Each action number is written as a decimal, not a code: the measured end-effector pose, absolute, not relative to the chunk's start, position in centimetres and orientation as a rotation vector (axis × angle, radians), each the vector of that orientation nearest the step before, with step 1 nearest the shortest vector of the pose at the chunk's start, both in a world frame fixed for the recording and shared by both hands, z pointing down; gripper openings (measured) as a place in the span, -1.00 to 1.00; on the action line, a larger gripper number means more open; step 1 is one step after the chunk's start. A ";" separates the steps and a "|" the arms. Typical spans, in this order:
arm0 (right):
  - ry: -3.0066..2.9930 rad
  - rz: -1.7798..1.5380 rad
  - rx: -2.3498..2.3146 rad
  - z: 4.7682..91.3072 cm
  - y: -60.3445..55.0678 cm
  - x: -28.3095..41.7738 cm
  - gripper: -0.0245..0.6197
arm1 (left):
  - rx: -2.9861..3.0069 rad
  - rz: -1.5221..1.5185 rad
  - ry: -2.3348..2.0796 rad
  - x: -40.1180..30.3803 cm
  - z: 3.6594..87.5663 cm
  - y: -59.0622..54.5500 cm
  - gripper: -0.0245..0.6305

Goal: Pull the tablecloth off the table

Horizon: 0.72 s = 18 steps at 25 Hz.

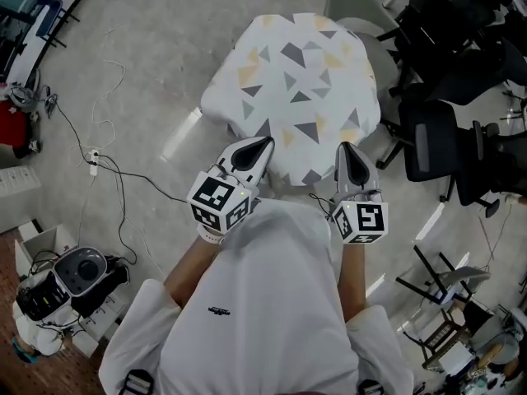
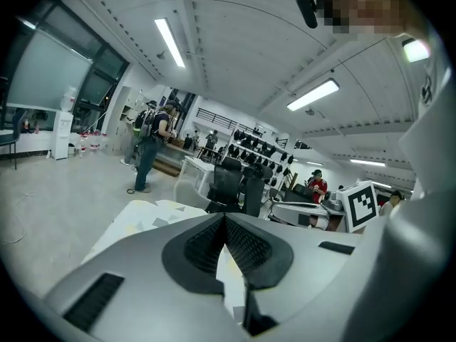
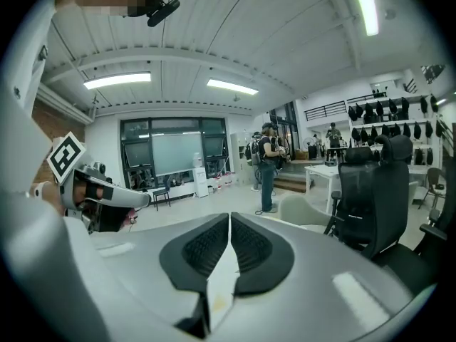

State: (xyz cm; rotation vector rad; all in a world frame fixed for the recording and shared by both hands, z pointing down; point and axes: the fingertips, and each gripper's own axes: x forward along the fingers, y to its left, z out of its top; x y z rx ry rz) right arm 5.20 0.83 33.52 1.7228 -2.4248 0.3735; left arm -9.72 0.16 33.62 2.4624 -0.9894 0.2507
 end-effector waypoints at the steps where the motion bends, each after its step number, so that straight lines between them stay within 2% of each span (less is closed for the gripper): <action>1: -2.428 0.383 1.727 33.5 0.4 5.7 -0.90 | 2.464 0.258 -0.990 -9.3 33.5 -0.3 -0.91; 9: -2.476 0.389 1.711 35.0 -5.8 10.5 -0.89 | 2.486 0.324 -0.992 -4.4 34.5 -5.5 -0.91; 13: -2.484 0.422 1.648 37.4 -9.9 12.4 -0.69 | 2.462 0.376 -1.009 -2.3 36.2 -8.2 -0.91; 18: -2.475 0.496 1.612 41.3 -16.8 16.0 -0.60 | 2.435 0.444 -1.029 0.6 39.2 -13.2 -0.91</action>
